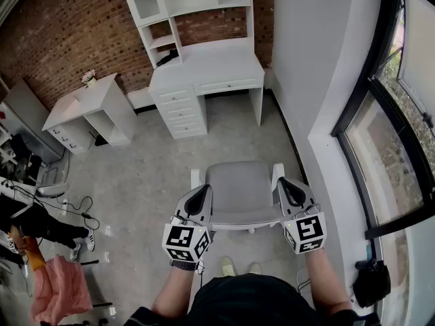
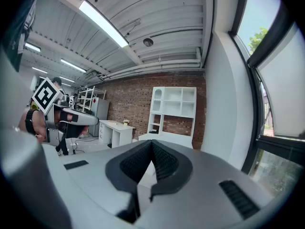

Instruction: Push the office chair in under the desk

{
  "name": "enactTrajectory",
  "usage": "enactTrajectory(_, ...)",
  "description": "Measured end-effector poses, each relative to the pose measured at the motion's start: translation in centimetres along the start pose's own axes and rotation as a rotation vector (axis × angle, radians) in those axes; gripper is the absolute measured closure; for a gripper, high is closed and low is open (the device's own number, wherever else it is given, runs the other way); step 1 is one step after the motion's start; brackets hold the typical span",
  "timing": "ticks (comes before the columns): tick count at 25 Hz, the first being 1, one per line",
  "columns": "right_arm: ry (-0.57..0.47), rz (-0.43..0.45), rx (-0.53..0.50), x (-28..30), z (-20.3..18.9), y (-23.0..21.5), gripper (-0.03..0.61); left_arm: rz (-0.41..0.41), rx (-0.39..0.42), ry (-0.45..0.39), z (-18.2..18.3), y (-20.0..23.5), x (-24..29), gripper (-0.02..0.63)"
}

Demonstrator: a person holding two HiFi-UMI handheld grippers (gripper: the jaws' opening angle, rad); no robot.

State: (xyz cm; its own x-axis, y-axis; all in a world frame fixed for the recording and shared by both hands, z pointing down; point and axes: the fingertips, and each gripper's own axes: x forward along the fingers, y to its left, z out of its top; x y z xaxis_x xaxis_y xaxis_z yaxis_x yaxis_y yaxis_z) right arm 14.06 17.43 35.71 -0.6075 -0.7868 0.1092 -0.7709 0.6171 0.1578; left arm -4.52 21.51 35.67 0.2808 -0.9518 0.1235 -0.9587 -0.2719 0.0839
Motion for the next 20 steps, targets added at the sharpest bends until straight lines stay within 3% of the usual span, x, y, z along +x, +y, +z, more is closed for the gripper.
enactTrajectory(20,0.007,0.034,0.023,-0.4,-1.2,1.2,0.574,0.000,0.006,0.016,-1.3,0.2,-0.5,0.607)
